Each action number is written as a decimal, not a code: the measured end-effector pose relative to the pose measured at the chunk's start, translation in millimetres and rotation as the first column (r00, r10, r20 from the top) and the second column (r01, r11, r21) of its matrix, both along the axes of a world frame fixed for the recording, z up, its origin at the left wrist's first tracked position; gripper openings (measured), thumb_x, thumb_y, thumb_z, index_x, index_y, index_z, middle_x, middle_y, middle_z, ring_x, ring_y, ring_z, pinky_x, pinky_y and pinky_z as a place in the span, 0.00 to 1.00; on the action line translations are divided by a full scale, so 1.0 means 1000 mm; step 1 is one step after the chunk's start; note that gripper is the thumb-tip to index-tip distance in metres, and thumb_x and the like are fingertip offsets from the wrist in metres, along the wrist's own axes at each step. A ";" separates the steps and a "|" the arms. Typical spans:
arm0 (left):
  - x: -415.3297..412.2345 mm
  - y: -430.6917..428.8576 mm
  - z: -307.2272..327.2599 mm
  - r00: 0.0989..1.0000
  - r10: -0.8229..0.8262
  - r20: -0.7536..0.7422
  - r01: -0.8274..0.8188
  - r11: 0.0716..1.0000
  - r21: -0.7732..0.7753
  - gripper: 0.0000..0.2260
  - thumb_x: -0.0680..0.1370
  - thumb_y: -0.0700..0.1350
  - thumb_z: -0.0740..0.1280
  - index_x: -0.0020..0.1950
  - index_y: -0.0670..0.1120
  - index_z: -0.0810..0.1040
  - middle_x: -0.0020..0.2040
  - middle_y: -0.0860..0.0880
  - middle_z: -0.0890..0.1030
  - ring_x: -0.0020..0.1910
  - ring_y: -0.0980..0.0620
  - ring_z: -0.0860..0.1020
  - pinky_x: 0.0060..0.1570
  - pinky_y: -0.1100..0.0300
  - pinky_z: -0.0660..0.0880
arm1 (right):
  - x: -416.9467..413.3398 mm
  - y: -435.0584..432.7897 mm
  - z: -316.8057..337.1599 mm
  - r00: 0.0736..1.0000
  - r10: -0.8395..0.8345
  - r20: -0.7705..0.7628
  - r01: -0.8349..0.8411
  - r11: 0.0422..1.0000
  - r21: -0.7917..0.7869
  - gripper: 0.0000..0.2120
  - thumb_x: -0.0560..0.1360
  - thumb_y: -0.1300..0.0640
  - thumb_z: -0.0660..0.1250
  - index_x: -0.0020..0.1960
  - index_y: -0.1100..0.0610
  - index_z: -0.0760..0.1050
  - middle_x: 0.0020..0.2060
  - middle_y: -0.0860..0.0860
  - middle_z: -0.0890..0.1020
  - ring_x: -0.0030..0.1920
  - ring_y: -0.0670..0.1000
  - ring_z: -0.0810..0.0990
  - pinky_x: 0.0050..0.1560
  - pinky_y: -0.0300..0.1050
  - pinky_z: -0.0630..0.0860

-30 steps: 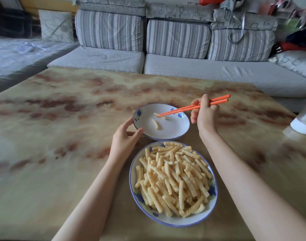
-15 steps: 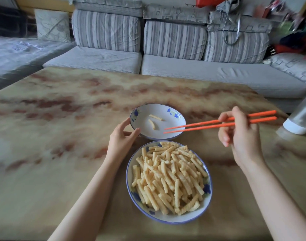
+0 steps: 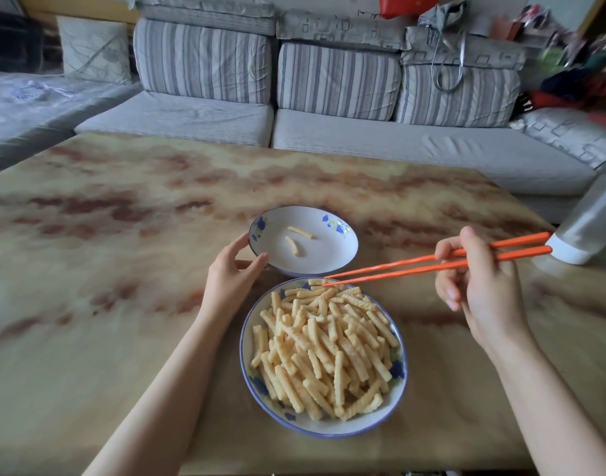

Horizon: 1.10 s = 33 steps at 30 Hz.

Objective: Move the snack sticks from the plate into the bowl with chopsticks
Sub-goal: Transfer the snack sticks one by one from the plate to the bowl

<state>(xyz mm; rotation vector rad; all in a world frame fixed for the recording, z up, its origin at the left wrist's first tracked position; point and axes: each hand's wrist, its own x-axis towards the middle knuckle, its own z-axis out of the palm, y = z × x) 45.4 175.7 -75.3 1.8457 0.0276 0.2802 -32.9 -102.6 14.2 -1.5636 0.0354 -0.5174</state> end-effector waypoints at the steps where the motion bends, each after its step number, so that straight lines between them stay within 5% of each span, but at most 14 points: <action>1: 0.000 0.000 0.000 1.000 0.001 -0.002 -0.001 1.000 -0.002 0.22 0.77 0.47 0.70 0.71 0.52 0.74 0.59 0.49 0.83 0.45 0.56 0.84 0.43 0.72 0.76 | 0.000 0.000 0.000 1.000 0.000 0.001 0.000 1.000 0.000 0.21 0.83 0.54 0.53 0.34 0.58 0.71 0.16 0.51 0.65 0.17 0.49 0.60 0.20 0.36 0.57; 15: 0.000 -0.001 0.000 1.000 0.002 -0.013 -0.002 1.000 0.003 0.21 0.77 0.47 0.70 0.70 0.53 0.74 0.56 0.49 0.84 0.44 0.56 0.84 0.44 0.70 0.76 | -0.007 0.012 0.002 0.999 0.029 0.025 -0.025 0.987 -0.160 0.22 0.84 0.55 0.51 0.35 0.60 0.71 0.16 0.52 0.66 0.18 0.52 0.62 0.20 0.37 0.58; 27: -0.001 -0.001 0.001 1.000 0.002 -0.007 -0.002 1.000 0.004 0.22 0.77 0.46 0.70 0.71 0.52 0.73 0.55 0.48 0.84 0.44 0.55 0.84 0.37 0.76 0.73 | 0.015 0.016 0.004 0.988 -0.118 0.098 0.096 0.975 0.201 0.22 0.82 0.55 0.54 0.30 0.53 0.71 0.21 0.49 0.72 0.17 0.48 0.64 0.21 0.37 0.58; 33: -0.001 -0.003 0.002 1.000 0.009 -0.002 -0.009 1.000 -0.001 0.21 0.77 0.45 0.70 0.71 0.50 0.74 0.57 0.47 0.83 0.44 0.55 0.84 0.35 0.76 0.72 | 0.073 0.036 -0.002 0.985 -0.162 0.067 0.154 0.981 0.116 0.22 0.83 0.55 0.51 0.32 0.57 0.68 0.15 0.48 0.67 0.15 0.48 0.64 0.20 0.38 0.58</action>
